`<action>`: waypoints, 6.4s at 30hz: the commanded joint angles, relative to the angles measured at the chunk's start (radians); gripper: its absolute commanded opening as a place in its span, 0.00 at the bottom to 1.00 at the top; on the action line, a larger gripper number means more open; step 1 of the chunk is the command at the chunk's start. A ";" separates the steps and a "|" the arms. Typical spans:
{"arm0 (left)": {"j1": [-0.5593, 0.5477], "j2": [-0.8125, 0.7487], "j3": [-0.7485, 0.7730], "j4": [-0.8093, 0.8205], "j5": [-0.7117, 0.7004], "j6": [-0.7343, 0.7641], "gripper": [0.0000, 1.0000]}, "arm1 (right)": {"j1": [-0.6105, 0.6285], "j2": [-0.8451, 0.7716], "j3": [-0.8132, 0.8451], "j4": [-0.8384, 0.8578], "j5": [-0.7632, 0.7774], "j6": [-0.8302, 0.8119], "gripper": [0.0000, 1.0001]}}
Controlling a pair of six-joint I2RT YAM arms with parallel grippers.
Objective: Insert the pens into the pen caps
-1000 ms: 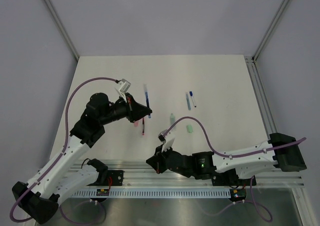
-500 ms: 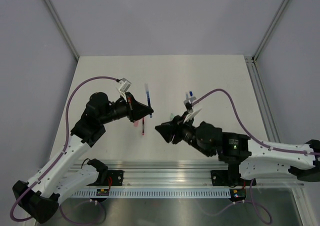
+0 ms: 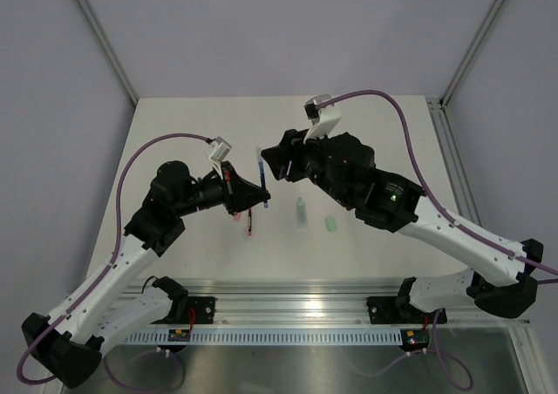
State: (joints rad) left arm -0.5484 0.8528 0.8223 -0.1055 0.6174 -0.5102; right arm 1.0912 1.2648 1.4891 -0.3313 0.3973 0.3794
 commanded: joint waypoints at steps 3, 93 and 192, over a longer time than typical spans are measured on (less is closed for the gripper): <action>-0.007 -0.004 0.024 0.063 0.028 -0.004 0.00 | -0.011 0.071 0.097 -0.031 -0.098 -0.048 0.48; 0.019 0.012 0.152 -0.224 -0.199 0.130 0.92 | -0.310 0.088 -0.269 0.098 -0.216 0.035 0.00; 0.192 -0.414 0.066 -0.125 -0.449 0.093 0.99 | -0.030 0.907 0.191 -0.192 0.037 0.228 0.40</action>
State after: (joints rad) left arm -0.3645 0.4229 0.8810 -0.2615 0.1677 -0.4263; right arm 1.0595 2.1593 1.6299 -0.5037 0.3851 0.5991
